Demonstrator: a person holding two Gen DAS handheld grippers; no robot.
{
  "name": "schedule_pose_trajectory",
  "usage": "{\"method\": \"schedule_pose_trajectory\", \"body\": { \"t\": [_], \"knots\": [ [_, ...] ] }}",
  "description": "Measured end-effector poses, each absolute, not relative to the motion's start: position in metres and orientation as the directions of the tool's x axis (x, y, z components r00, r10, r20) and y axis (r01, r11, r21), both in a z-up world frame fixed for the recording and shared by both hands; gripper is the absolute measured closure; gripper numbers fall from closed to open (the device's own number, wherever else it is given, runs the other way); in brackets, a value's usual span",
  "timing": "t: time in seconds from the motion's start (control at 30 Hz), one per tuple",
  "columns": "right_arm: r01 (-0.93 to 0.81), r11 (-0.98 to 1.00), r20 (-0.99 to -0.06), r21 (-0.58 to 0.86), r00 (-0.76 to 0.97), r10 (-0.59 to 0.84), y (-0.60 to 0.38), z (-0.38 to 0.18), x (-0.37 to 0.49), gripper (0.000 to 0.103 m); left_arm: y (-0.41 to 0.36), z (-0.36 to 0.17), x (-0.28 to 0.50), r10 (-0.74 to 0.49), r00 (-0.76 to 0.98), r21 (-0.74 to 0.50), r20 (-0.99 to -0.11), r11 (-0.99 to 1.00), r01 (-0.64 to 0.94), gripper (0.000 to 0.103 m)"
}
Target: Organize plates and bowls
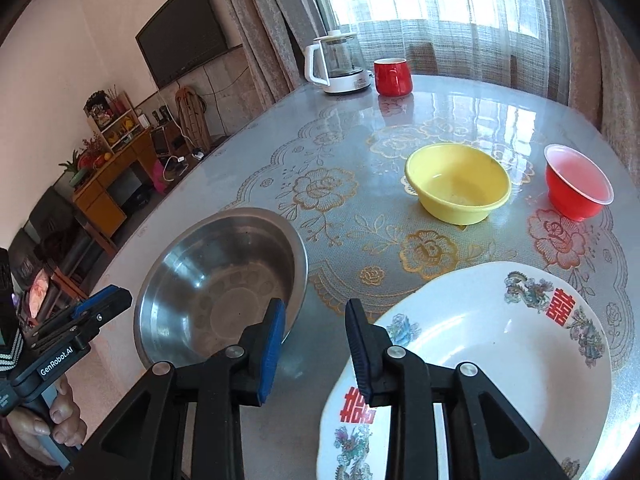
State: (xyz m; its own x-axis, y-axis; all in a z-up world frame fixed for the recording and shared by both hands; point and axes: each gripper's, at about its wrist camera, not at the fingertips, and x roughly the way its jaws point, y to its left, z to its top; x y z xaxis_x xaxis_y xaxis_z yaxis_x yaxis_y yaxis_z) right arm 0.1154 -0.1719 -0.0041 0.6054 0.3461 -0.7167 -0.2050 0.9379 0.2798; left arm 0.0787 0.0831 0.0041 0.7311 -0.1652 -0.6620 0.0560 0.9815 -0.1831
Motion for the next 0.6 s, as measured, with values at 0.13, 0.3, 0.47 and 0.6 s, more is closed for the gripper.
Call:
{"method": "schedule_pose_trajectory", "body": {
  "t": [0.13, 0.3, 0.47, 0.6],
  "knots": [
    [-0.14, 0.924, -0.675, 0.355, 0.646, 0.357, -0.203, 0.006, 0.122, 0.072, 0.066, 0.017, 0.091, -0.204, 0.728, -0.189, -0.654, 0.976, 0.104, 0.073],
    [-0.028, 0.901, -0.661, 0.434, 0.669, 0.34, -0.247, 0.008, 0.14, 0.072, 0.037, 0.021, 0.116, -0.262, 0.689, -0.203, -0.676, 0.965, 0.167, 0.073],
    [0.083, 0.87, -0.67, 0.487, 0.675, 0.31, -0.285, -0.002, 0.161, 0.072, 0.006, 0.025, 0.147, -0.313, 0.659, -0.229, -0.684, 0.95, 0.213, 0.073],
    [0.134, 0.857, -0.684, 0.497, 0.669, 0.292, -0.306, -0.01, 0.184, 0.076, -0.021, 0.023, 0.177, -0.35, 0.616, -0.264, -0.706, 0.937, 0.231, 0.073]
  ]
}}
